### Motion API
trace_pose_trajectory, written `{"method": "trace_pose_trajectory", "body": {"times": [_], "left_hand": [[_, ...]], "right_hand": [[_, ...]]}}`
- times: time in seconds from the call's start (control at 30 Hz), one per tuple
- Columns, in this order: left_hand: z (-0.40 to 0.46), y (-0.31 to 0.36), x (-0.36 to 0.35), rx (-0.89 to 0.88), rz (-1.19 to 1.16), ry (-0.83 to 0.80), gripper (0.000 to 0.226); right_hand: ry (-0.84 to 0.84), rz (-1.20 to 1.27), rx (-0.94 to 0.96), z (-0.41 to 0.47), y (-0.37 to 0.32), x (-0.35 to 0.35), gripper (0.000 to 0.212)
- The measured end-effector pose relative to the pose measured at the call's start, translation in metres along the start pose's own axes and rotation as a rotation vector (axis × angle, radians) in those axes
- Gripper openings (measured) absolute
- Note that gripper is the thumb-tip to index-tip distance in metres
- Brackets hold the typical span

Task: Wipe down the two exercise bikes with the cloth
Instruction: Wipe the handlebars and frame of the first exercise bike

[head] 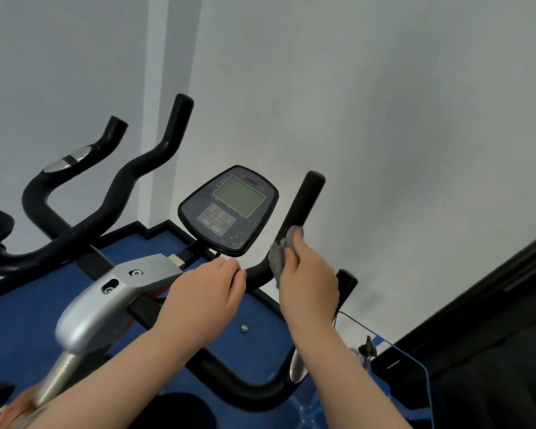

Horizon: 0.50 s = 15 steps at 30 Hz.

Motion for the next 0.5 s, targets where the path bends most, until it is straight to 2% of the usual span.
{"method": "trace_pose_trajectory", "body": {"times": [0.07, 0.17, 0.23, 0.3, 0.43, 0.5], "left_hand": [[-0.001, 0.000, 0.000, 0.004, -0.016, -0.009, 0.030], [-0.001, 0.000, 0.001, 0.010, -0.018, -0.008, 0.029], [0.000, -0.001, 0.001, 0.027, -0.015, -0.009, 0.029], [-0.001, -0.002, 0.002, 0.035, -0.026, -0.014, 0.031], [0.001, 0.001, -0.001, 0.023, -0.008, -0.026, 0.033], [0.001, 0.000, -0.002, 0.024, -0.007, -0.035, 0.031]], "right_hand": [[0.010, 0.074, -0.003, -0.004, 0.005, 0.013, 0.032], [0.265, 0.302, -0.050, 0.024, 0.012, 0.040, 0.029], [0.186, 0.311, -0.081, 0.038, 0.004, 0.028, 0.030], [0.080, 0.217, -0.102, 0.029, 0.002, 0.009, 0.035], [-0.144, -0.062, 0.037, 0.000, 0.002, 0.002, 0.034], [-0.133, 0.001, 0.118, 0.009, -0.003, 0.023, 0.026]]}}
Point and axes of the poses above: each hand's wrist, its own z-axis towards the middle knuckle, its own x-axis out of the back of the hand, y = z × x, the point moved 8 cm from there along z, towards the middle knuckle, and after that the axes turned 7 degrees about x, right-handed, at the moved point
